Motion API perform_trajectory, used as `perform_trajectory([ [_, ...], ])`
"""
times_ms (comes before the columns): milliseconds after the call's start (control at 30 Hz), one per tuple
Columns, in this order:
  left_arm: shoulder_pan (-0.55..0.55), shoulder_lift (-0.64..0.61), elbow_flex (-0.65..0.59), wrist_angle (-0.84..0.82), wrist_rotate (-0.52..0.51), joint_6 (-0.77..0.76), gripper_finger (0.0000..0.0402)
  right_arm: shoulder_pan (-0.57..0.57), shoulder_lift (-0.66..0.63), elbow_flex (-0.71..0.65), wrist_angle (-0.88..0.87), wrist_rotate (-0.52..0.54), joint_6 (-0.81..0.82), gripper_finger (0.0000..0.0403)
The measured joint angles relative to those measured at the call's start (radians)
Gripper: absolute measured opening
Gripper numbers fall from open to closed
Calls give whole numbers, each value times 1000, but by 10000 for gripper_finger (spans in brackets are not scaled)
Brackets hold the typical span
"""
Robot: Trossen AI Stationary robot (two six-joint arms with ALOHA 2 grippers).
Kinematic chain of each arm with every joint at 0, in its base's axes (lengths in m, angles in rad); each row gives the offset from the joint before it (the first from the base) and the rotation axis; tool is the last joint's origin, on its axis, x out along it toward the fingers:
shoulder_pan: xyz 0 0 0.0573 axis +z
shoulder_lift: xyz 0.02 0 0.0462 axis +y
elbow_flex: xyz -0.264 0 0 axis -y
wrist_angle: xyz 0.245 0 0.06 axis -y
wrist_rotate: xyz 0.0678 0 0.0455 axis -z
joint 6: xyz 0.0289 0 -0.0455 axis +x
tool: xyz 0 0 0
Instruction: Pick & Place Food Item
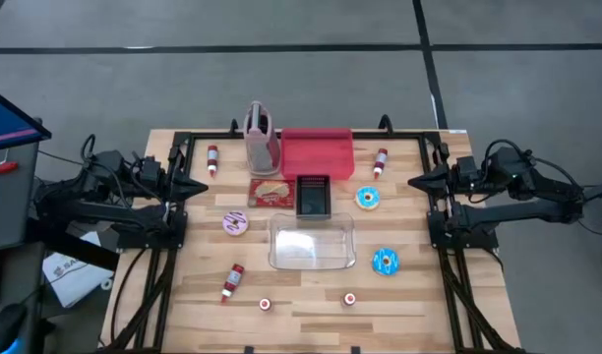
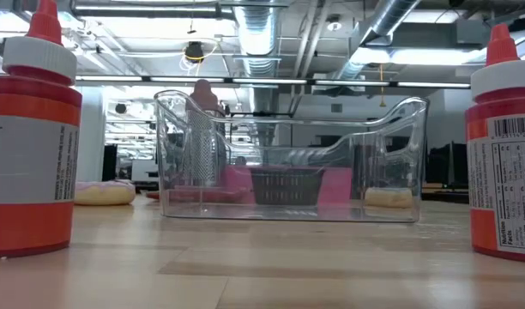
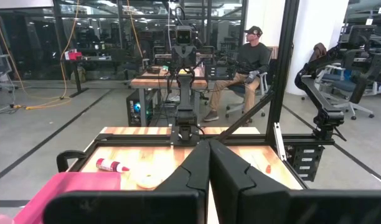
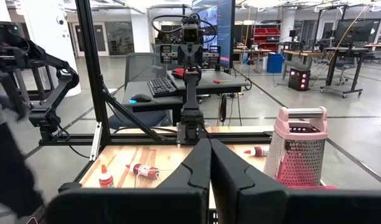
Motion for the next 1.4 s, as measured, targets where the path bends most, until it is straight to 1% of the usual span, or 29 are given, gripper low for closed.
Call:
perform_trajectory([
  [300, 0, 0, 0, 6, 0, 0, 0, 0, 0, 0, 0, 0, 0, 0],
  [333, 0, 2, -6, 45, -3, 8, 0, 0, 0, 0, 0, 0, 0, 0],
  [367, 0, 12, -13, 122, -20, 23, 0, 0, 0, 0, 0, 0, 0, 0],
  [400, 0, 23, -20, 210, -35, -3, 0, 0, 0, 0, 0, 0, 0, 0],
  [500, 0, 67, -31, 420, -45, -220, 0, 0, 0, 0, 0, 0, 0, 0],
  [567, 0, 95, -31, 538, -46, -315, 0, 0, 0, 0, 0, 0, 0, 0],
  [767, 2, 137, -32, 885, -58, -339, 0, 0, 0, 0, 0, 0, 0, 0],
  [833, 2, 134, -31, 944, -74, -278, 0, 0, 0, 0, 0, 0, 0, 0],
  [900, 2, 133, -31, 964, -137, -203, 0, -1, 0, 0, 1, 5, -16, 0],
  [967, 2, 130, -31, 963, -171, -207, 0, -5, 0, 0, 20, 27, -63, 0],
  [1000, 2, 130, -32, 966, -177, -223, 0, -7, 2, -7, 62, 27, -44, 0],
  [1133, 1, 131, -31, 985, -170, -288, 0, -7, 34, -24, 245, 30, 249, 0],
  [1200, 1, 148, -31, 975, -168, -319, 0, -9, 48, -23, 319, 30, 345, 0],
  [1267, 1, 180, -31, 975, -166, -337, 0, -9, 49, -23, 363, 30, 366, 0],
  [1400, 1, 271, -31, 987, -165, -345, 0, -9, 74, -22, 515, 61, 367, 0],
])
